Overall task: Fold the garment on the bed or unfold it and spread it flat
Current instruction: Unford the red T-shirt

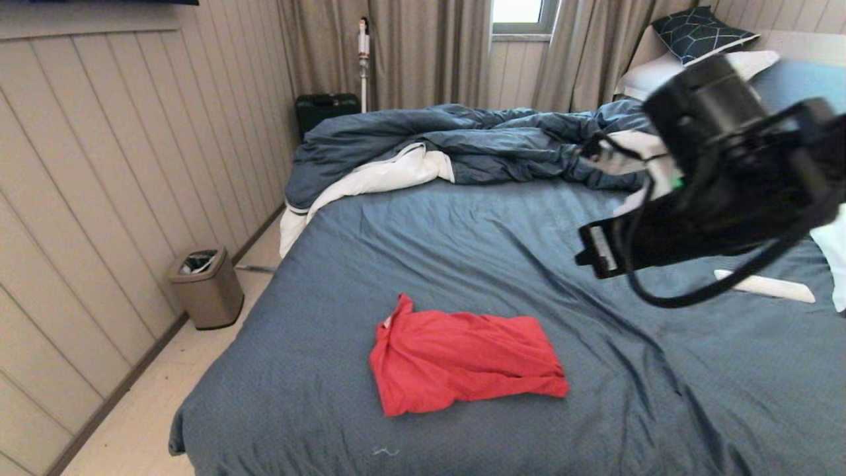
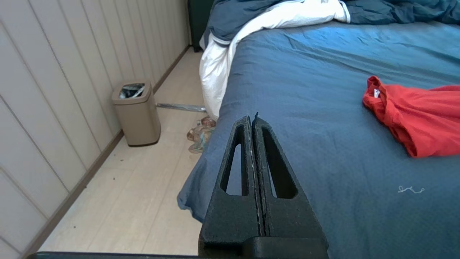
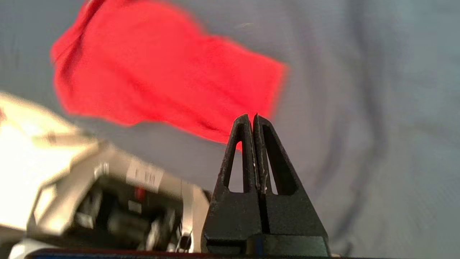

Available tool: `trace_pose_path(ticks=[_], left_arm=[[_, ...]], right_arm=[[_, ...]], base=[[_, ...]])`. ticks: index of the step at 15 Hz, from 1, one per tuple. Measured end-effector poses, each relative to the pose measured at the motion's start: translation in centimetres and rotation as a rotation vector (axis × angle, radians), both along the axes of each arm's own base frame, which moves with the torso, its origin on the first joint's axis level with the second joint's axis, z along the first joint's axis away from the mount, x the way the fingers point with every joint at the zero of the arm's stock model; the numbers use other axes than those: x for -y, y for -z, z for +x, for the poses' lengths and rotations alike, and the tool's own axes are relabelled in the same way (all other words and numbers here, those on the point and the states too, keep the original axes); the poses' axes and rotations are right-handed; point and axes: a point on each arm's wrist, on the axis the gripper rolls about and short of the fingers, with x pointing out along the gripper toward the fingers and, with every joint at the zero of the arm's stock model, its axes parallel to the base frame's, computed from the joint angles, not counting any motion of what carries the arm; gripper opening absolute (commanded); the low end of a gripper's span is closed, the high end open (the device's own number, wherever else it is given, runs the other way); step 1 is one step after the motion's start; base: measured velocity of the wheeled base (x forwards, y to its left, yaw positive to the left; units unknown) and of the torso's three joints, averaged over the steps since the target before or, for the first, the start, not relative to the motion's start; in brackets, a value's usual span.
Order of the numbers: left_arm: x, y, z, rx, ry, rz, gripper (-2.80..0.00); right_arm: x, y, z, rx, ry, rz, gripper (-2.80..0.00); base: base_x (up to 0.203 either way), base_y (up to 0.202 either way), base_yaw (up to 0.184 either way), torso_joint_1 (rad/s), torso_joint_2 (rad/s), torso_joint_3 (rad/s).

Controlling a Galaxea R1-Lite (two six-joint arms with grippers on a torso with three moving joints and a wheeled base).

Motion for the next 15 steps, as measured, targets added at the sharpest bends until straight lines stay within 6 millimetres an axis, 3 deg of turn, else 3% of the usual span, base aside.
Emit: trace_pose_path(ticks=[3, 5, 6, 10, 15], left_arm=[[0.0, 0.0, 0.0, 0.000, 0.000, 0.001, -2.80], [0.0, 0.0, 0.0, 0.000, -0.001, 0.002, -2.80], [0.0, 0.0, 0.0, 0.000, 0.000, 0.002, -2.80], [0.0, 0.0, 0.0, 0.000, 0.000, 0.000, -2.80], [0.0, 0.0, 0.0, 0.000, 0.000, -0.001, -2.80]], right_arm=[[-7.3, 2.4, 2.1, -0.089, -0.131, -0.078, -2.80], [-11.8, 4.6, 1.8, -0.131, -0.221, -0.126, -2.80], [-13.5, 5.6, 1.6, -0.142, -0.253, -0.140, 0.00], [-17.2, 8.4, 1.6, -0.132, -0.299, -0.150, 0.00], [-19.5, 11.5, 2.5, -0.077, -0.255, -0.204, 0.00]], base=[[0.000, 0.000, 0.000, 0.000, 0.00, 0.000], [0.000, 0.000, 0.000, 0.000, 0.00, 0.000], [0.000, 0.000, 0.000, 0.000, 0.00, 0.000], [0.000, 0.000, 0.000, 0.000, 0.00, 0.000], [0.000, 0.000, 0.000, 0.000, 0.00, 0.000]])
